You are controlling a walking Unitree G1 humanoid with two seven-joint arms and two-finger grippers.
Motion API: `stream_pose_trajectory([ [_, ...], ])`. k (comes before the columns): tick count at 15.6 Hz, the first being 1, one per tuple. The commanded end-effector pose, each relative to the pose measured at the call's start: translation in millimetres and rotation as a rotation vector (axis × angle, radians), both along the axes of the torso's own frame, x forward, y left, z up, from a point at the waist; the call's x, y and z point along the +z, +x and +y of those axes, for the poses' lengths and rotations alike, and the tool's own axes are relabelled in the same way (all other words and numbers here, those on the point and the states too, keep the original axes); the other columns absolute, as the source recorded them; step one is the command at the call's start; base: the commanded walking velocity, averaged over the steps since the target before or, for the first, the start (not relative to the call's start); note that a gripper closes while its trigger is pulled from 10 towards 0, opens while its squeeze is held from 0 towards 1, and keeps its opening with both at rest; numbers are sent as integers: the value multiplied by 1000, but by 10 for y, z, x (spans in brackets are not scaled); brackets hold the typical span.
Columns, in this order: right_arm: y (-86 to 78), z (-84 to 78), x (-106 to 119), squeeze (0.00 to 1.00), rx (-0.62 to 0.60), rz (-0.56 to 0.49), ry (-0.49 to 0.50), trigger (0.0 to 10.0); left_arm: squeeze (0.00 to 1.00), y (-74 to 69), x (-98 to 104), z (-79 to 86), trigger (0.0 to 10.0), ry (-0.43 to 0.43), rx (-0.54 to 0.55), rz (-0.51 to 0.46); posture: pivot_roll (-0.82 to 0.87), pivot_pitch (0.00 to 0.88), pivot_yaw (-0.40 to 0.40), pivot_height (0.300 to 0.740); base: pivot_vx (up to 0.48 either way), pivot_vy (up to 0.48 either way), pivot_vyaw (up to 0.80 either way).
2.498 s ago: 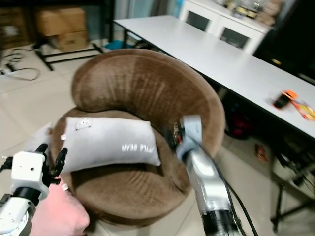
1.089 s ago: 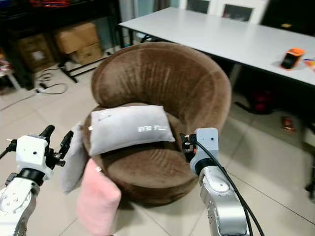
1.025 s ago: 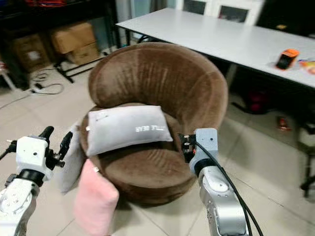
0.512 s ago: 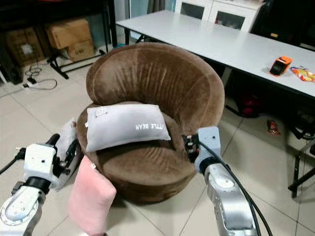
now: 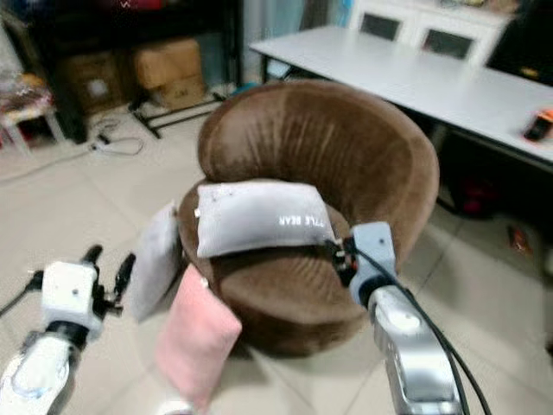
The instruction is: Move the pillow to the sofa from floor
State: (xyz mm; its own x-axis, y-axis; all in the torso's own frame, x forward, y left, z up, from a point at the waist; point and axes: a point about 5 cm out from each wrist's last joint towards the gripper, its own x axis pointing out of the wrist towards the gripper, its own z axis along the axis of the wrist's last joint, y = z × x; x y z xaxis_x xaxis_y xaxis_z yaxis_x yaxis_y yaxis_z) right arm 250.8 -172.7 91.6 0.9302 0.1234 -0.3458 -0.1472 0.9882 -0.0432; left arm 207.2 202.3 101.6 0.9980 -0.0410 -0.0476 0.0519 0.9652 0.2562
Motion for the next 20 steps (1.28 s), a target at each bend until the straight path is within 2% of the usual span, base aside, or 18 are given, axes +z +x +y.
stream_pose_trajectory([
  [1, 30, 59, 31, 0, 12, -13, 13, 10000, 0, -4, -28, 42, 10000, 12, 14, 15, -34, 0, -53, 740, 0, 270, 0],
  [3, 38, 57, 31, 0, 5, -9, 16, 10000, 0, 9, -2, 16, 10000, 6, 8, 8, -31, 0, -55, 740, 0, 270, 0],
  [6, 38, 86, 17, 0, 4, 6, 29, 10000, 0, -51, -11, 18, 10000, 8, 13, 16, -18, 0, -74, 740, 0, 269, 0],
  [13, -1, 263, -71, 0, 48, 44, 61, 10000, 0, -69, -15, 42, 10000, -6, 56, 9, -2, 0, -99, 740, 0, 274, 0],
  [17, -43, 216, -86, 0, 36, 55, 54, 10000, 0, -50, -17, -17, 10000, -19, 42, 8, -18, 0, -90, 740, 0, 347, 0],
  [20, -31, 186, -95, 0, 17, 58, 50, 10000, 0, -31, -4, -18, 10000, -50, 51, -4, -13, 0, -89, 740, 0, 0, 0],
])
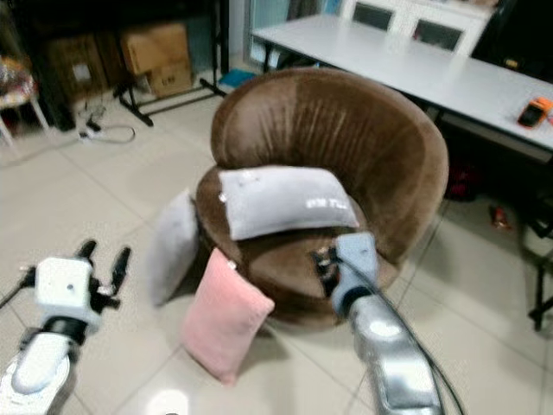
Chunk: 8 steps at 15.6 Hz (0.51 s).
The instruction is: Move the pillow to the sofa from floor
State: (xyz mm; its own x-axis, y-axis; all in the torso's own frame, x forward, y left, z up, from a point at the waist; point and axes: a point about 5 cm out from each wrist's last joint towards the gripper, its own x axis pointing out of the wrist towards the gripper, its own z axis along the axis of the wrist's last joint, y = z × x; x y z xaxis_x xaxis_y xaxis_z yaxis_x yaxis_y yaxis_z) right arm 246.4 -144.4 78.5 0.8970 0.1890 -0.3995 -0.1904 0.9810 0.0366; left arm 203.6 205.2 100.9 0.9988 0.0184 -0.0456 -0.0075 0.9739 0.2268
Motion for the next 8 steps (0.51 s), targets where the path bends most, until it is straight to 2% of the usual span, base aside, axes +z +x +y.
stream_pose_trajectory([
  [1, 21, -88, 38, 0, -23, -14, -16, 10000, 0, 18, 10, -43, 10000, -12, -7, -3, -10, 0, -89, 740, 0, 0, 0],
  [3, 43, -37, 73, 0, 19, -50, -10, 10000, 0, 38, 43, -46, 10000, -16, -14, -26, -3, 0, -93, 740, 0, 0, 0],
  [4, 47, -26, 80, 0, 32, -58, -19, 10000, 0, 31, 56, -60, 10000, -20, -24, -32, 3, 0, -95, 740, 0, 0, 794],
  [6, 60, -16, 75, 0, 29, -51, -3, 10000, 0, 37, 63, -75, 10000, -27, -33, -35, 4, 0, -96, 740, 317, 0, 794],
  [8, 90, -41, 57, 0, -2, -37, 1, 10000, 0, 64, 64, -73, 10000, -22, -45, -31, -1, 0, -85, 740, 351, 0, 0],
])
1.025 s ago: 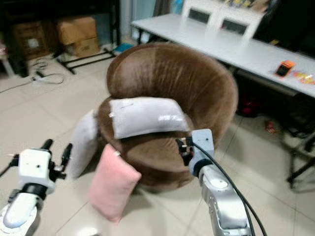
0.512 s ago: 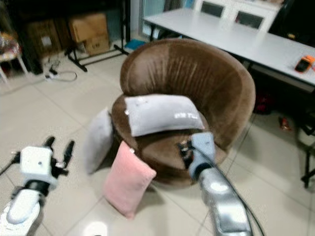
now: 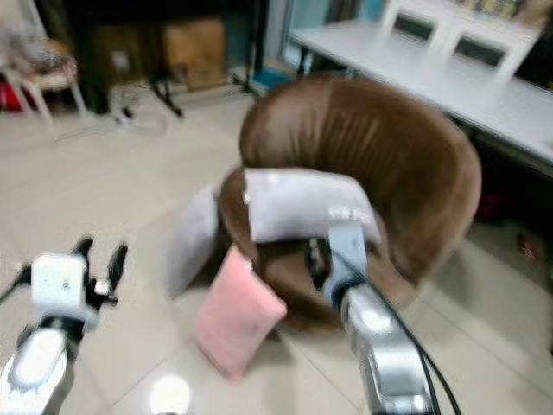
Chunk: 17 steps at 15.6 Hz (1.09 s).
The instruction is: Move the pillow to the sofa from floor
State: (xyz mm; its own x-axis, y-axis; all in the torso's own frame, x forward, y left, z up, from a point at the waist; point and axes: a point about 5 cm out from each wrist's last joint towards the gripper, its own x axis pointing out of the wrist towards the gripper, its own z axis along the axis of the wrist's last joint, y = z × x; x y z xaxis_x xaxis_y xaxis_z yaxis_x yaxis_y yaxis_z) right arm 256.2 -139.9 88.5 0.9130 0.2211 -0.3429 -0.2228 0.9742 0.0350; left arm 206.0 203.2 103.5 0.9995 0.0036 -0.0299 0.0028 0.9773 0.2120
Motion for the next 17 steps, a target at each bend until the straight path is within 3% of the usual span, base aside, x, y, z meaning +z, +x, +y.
stream_pose_trajectory([
  [1, -6, -87, -49, 0, -33, 27, -13, 10000, 0, 42, 35, -50, 10000, -5, -32, -13, -1, 0, -85, 740, 360, 0, 0],
  [7, 5, -72, -59, 0, -23, 22, -8, 10000, 0, 80, 22, -45, 10000, 17, -56, 0, 0, 0, -80, 740, 374, 0, 0],
  [10, 15, -58, -45, 0, 7, 10, -38, 10000, 0, 84, 6, -37, 10000, 23, -54, 12, 3, 0, -87, 740, 375, 0, 769],
  [17, 38, -95, -67, 0, -20, 25, -34, 10000, 0, 101, -7, -22, 10000, 46, -66, 23, -2, 0, -86, 740, 379, 0, 0],
])
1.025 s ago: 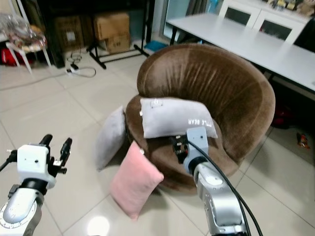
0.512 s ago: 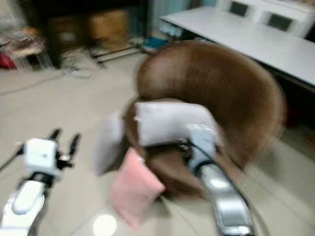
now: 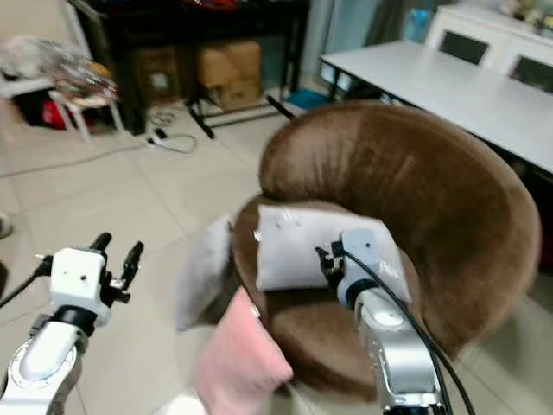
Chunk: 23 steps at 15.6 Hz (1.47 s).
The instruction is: Move the pillow to the sofa from floor
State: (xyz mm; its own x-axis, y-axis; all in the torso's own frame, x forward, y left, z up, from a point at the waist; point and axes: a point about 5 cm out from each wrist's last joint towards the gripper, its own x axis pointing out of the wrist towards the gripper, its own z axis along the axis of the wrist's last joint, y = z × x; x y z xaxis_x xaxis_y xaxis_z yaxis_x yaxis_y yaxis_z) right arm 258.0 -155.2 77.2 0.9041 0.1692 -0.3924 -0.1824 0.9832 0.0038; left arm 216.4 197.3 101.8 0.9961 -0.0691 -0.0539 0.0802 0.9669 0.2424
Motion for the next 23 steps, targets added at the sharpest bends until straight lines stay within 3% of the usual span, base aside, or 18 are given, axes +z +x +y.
stream_pose_trajectory([
  [1, 19, 57, 44, 0, 21, -20, 7, 10000, 0, -2, 11, 37, 10000, 13, 8, -1, -2, 0, -86, 740, 379, 0, 0],
  [10, 22, 40, 32, 0, 16, -24, 16, 10000, 0, -13, 13, 46, 10000, -15, 33, -18, 1, 0, -90, 735, 284, 0, 0],
  [23, -5, 6, -16, 0, 19, -20, 11, 10000, 0, -69, -15, 52, 10000, 25, 71, -40, 1, 0, -107, 595, 0, 0, 0],
])
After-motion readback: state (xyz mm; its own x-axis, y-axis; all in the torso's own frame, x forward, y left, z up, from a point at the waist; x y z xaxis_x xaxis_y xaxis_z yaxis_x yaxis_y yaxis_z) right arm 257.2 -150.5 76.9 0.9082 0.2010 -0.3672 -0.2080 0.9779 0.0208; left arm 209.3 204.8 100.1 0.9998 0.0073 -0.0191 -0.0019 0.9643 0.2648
